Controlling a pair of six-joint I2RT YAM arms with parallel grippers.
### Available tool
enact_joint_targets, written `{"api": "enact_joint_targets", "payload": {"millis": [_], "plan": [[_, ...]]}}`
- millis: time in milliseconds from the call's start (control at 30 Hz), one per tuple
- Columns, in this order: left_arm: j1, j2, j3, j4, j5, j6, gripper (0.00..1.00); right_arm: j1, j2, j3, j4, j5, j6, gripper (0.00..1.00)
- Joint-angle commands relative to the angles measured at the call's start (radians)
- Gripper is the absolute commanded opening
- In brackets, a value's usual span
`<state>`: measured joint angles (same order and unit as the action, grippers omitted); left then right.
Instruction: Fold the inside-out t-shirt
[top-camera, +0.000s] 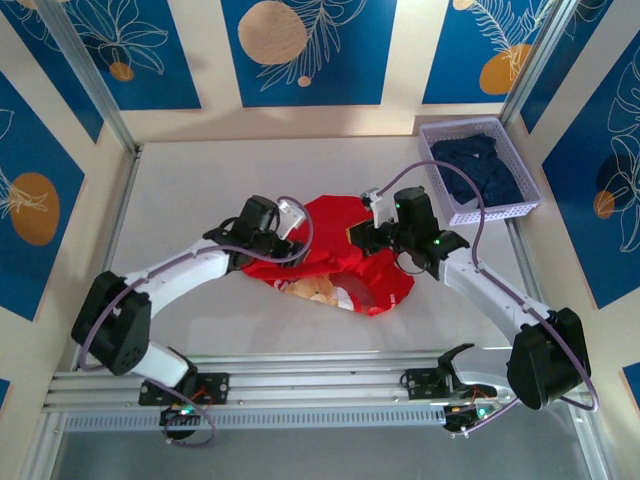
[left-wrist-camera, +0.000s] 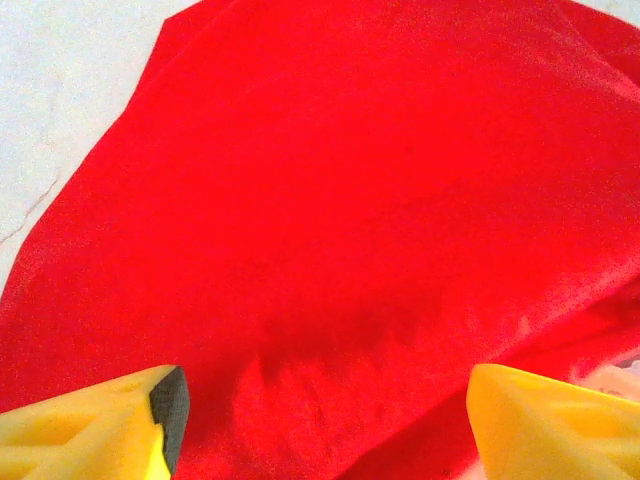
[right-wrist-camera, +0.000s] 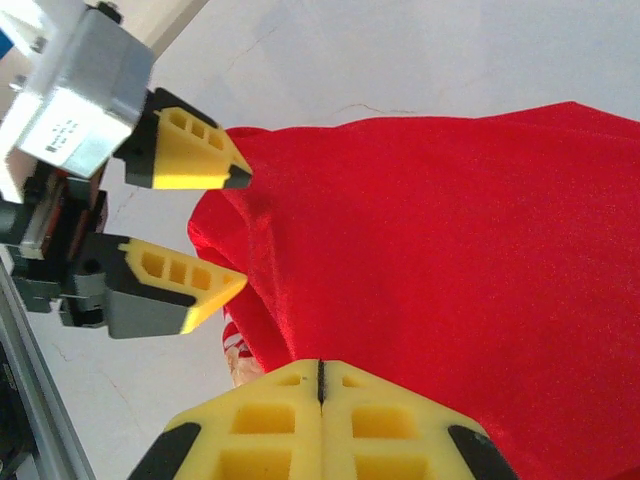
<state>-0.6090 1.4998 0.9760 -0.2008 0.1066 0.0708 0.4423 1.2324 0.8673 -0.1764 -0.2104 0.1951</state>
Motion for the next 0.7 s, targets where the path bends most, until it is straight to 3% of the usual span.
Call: {"api": "enact_joint_targets", "payload": {"millis": [0,200,267,333,400,567,667], "plan": [[-0.007,0.057,0.059,-0.015,0.059,0.063,0.73,-0.005,-0.02,-0.015,-0.014,-0.01,0.016,0.0],[-0.008,0.049,0.059,-0.033,0.035,0.048,0.73,0.01,-0.02,-0.018,-0.041,0.041,0.052,0.0],[-0.007,-0.013,0.009,-0.009,-0.02,0.004,0.74,0.048,-0.017,-0.027,-0.057,0.084,0.053,0.13],[-0.006,-0.087,-0.062,0.026,-0.071,-0.044,0.75,0.115,-0.009,-0.041,-0.064,0.155,0.039,0.33],[-0.005,-0.146,-0.117,0.039,-0.135,-0.09,0.75,0.175,0.024,-0.033,-0.07,0.228,-0.006,0.44],[0.016,-0.278,-0.22,0.035,-0.249,-0.193,0.81,0.271,0.179,0.07,-0.108,0.405,-0.148,0.58],[0.034,-0.351,-0.272,0.03,-0.265,-0.232,0.83,0.299,0.276,0.124,-0.122,0.45,-0.201,0.59]]}}
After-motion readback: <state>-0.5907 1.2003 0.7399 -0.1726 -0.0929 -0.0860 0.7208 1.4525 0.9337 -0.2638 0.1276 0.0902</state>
